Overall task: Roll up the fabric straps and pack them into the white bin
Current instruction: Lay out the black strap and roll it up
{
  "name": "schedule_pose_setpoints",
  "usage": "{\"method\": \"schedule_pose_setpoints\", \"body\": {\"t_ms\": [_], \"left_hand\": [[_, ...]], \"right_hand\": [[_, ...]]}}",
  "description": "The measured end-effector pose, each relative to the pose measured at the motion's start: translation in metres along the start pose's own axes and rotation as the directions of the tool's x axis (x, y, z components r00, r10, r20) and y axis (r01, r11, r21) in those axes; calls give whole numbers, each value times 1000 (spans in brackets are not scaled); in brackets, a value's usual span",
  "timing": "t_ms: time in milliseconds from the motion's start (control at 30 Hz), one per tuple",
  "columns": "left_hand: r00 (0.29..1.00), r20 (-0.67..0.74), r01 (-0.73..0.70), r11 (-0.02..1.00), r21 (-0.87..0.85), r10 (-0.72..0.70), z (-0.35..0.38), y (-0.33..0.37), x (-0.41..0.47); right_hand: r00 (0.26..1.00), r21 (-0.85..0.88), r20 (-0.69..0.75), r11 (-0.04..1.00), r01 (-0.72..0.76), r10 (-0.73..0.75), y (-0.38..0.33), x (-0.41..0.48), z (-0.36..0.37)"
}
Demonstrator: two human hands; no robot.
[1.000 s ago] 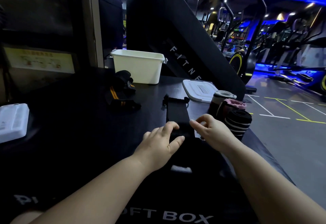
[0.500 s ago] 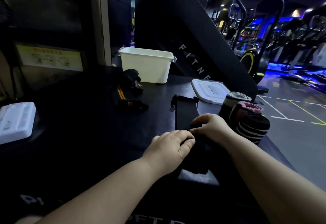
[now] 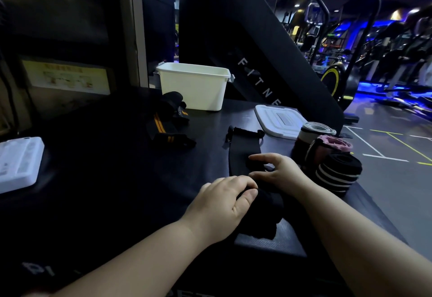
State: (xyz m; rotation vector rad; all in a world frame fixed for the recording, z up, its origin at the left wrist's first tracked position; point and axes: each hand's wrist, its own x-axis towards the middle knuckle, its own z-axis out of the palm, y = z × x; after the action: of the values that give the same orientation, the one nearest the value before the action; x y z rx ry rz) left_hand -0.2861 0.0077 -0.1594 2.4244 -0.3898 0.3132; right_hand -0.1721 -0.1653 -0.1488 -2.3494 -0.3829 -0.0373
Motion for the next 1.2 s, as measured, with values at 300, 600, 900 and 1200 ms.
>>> {"method": "schedule_pose_setpoints", "body": {"t_ms": [300,600,900,1200], "left_hand": [[997,41,61,998,13,-62,0,4,5],[995,51,86,995,58,-89,1,4,4],[998,16,65,994,85,-67,2,1,2],[997,26,68,994,91,-71,3,0,2]], "right_hand": [[992,-351,124,936,24,21,1,8,2],[974,-578,186,816,-2,133,-8,15,8],[997,-237,-80,971,-35,16,1,10,5],[974,-350,-60,910,-224,216,-16,36,-5]]}}
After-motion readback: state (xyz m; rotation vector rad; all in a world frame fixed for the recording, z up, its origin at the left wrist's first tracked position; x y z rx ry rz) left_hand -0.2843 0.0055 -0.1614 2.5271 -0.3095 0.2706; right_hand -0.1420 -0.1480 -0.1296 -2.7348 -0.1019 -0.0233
